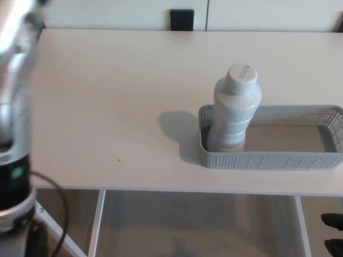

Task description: The robot walk up to a desk on which a bottle is kept on the left hand side and a container is kept on the right hand side. The robot uses its left hand to pick up the bottle and places it in the container.

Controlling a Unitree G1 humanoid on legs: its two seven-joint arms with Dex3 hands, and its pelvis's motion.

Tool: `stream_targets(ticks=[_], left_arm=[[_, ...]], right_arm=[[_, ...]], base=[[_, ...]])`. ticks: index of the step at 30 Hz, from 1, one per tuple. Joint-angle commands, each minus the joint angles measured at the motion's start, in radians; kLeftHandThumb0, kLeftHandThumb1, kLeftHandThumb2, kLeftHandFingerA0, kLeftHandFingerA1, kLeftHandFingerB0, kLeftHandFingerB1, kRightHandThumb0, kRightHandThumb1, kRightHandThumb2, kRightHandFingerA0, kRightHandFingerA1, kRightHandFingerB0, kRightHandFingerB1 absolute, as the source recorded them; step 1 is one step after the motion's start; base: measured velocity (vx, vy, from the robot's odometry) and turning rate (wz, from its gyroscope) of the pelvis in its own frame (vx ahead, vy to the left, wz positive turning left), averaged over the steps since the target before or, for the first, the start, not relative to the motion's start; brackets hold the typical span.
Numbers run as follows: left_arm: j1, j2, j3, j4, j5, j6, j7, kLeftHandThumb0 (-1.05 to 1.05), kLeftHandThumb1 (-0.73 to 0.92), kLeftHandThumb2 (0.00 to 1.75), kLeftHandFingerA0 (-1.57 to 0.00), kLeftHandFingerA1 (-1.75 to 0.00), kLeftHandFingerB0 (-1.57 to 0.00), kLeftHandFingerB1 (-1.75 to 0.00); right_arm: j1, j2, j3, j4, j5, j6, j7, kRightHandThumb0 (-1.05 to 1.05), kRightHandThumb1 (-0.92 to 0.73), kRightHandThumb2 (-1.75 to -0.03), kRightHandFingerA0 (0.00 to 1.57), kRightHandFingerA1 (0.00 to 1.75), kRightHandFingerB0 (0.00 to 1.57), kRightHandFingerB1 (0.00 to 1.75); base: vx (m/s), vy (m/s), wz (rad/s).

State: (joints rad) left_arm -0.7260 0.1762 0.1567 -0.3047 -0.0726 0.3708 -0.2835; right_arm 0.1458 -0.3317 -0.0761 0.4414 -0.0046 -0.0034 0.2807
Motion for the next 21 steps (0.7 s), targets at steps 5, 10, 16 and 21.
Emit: stream_targets(ticks=[5, 10, 16, 21], left_arm=[[0.748, 0.163, 0.62, 0.319, -0.181, -0.092, -0.163, -0.26, 0.51, 0.98, -0.01, -0.51, 0.0, -0.47], [0.884, 0.19, 0.678, 0.635, -0.143, -0.214, -0.101, -0.53, 0.59, 0.7, -0.14, -0.39, -0.14, -0.33], [1.014, 0.195, 0.696, 0.966, -0.14, -0.364, -0.053, -0.5, 0.71, 0.62, -0.13, -0.34, -0.18, -0.3], [1.044, 0.2, 0.642, 1.178, -0.109, -0.404, -0.012, -0.48, 0.72, 0.62, -0.37, -0.46, -0.24, -0.34]], right_arm=[[0.038, -0.036, -0.033, 0.065, 0.006, 0.003, -0.002, -0.34, -0.72, -0.61, 0.31, 0.43, 0.36, 0.41], [0.008, -0.034, -0.051, 0.113, 0.019, 0.009, -0.011, -0.35, -0.72, -0.61, 0.31, 0.43, 0.35, 0.4], [0.002, -0.041, -0.067, 0.139, 0.016, 0.02, -0.04, -0.33, -0.73, -0.62, 0.32, 0.42, 0.35, 0.4], [0.011, -0.048, -0.074, 0.136, 0.017, 0.023, -0.038, -0.33, -0.73, -0.62, 0.31, 0.41, 0.35, 0.39]], base=[[0.0, 0.0, 0.0], [0.0, 0.0, 0.01], [0.0, 0.0, 0.01], [0.0, 0.0, 0.0]])
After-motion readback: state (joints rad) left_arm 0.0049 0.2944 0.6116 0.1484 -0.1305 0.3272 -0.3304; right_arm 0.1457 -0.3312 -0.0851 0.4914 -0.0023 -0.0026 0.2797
